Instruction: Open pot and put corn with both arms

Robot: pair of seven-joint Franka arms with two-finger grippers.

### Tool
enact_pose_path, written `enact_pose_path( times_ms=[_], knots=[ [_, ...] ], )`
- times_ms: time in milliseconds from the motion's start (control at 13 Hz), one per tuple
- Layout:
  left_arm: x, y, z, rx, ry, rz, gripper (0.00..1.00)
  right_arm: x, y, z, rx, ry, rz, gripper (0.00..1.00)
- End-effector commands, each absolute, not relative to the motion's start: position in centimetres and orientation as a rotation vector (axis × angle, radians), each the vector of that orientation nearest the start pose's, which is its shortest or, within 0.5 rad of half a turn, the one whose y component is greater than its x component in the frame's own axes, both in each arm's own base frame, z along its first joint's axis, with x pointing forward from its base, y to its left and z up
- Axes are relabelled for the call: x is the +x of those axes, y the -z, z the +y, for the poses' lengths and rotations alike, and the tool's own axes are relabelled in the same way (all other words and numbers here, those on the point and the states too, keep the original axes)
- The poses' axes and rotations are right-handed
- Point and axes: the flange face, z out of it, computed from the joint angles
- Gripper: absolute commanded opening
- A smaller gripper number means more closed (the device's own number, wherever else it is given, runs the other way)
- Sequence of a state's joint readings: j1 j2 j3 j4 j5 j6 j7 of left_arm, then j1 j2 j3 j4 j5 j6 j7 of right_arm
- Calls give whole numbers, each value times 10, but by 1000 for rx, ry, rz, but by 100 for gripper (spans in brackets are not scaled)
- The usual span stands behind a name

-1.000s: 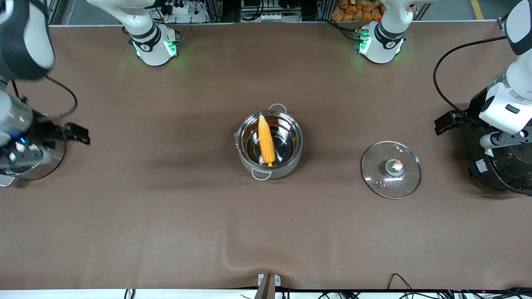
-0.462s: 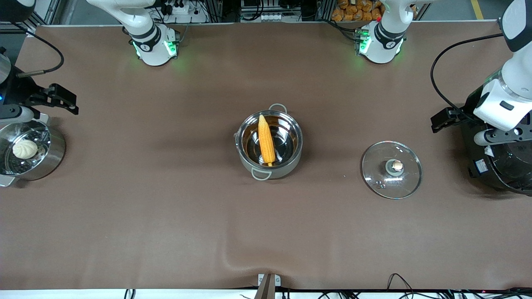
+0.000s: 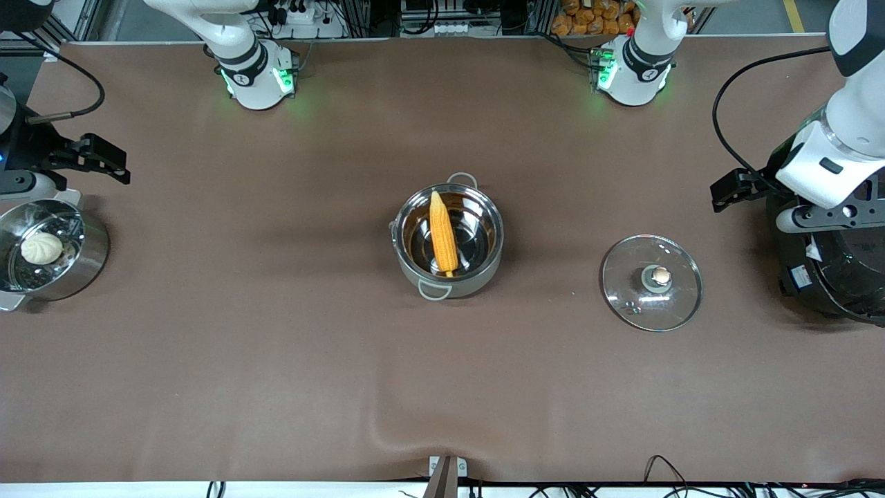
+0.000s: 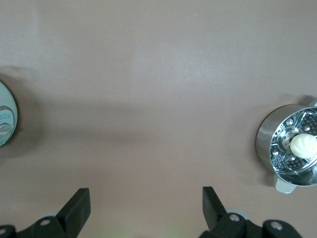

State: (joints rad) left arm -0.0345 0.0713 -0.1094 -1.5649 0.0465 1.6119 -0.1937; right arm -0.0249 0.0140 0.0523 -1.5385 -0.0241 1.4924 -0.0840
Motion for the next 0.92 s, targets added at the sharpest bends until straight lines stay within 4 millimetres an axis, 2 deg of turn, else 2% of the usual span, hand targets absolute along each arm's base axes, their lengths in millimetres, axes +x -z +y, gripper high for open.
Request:
enact_pose_path(
  times_ms=[0, 308, 538, 846],
  knots=[
    [568, -605, -71, -3119, -14, -52, 100, 547, -630, 7, -3150, -102, -139, 100],
    [569, -621, -69, -3121, 3, -65, 100, 547, -630, 7, -3149, -102, -134, 100],
    [566, -618, -69, -3116, -47, -63, 100, 547, -630, 7, -3149, -104, -134, 100],
    [565, -625, -67, -3117, -40, -69, 100, 545, -630, 5, -3148, -114, -129, 100]
  ],
)
